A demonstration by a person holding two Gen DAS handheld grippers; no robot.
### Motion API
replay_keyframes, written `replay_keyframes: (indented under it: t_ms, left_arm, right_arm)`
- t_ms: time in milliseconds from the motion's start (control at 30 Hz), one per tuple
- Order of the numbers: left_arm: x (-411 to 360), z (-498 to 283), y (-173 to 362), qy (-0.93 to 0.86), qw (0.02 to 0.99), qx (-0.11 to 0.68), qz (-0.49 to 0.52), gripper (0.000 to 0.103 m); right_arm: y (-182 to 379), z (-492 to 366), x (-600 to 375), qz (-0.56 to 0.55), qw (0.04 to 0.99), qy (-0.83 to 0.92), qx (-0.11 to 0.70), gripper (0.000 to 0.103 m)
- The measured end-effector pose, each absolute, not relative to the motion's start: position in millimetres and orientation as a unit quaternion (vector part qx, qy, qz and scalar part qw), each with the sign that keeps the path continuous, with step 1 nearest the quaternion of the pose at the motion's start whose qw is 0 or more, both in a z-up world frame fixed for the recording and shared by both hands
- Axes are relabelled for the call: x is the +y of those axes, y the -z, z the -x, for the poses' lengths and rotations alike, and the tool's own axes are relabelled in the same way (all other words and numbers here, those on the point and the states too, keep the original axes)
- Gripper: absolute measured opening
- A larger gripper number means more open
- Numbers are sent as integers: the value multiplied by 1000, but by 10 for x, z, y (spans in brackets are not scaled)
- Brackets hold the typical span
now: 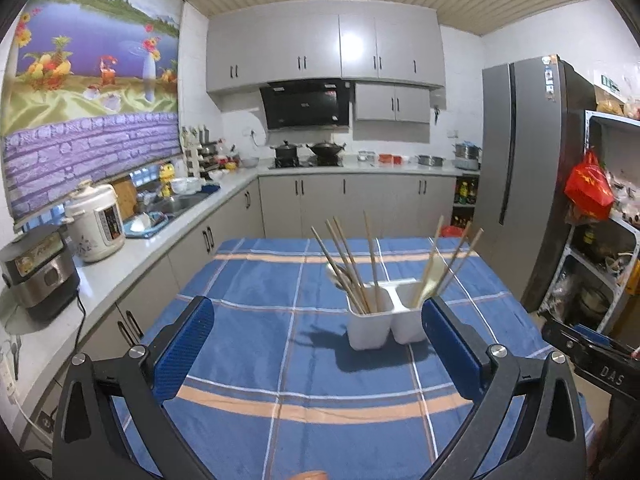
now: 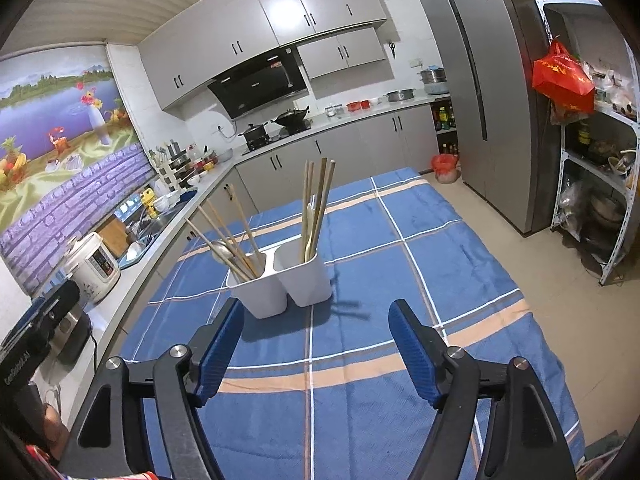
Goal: Organize utensils
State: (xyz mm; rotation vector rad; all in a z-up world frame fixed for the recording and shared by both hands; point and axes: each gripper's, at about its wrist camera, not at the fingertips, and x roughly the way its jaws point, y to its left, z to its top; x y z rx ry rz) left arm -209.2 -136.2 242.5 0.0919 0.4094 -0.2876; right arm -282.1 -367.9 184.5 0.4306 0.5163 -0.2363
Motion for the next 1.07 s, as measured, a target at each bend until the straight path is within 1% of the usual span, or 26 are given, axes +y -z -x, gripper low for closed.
replay_keyframes:
  t_ms: [467,1067]
  left_arm:
    - [-1515,2099,-2169,153,951,260,-67,103]
    - [-1574,2027,-1969,165,937,298,-74,103]
  right_arm:
    - [-1782,2826,-3644,-190,938,134,258,80]
    - [-1733,2802,-3508,-148,940,148,269,82]
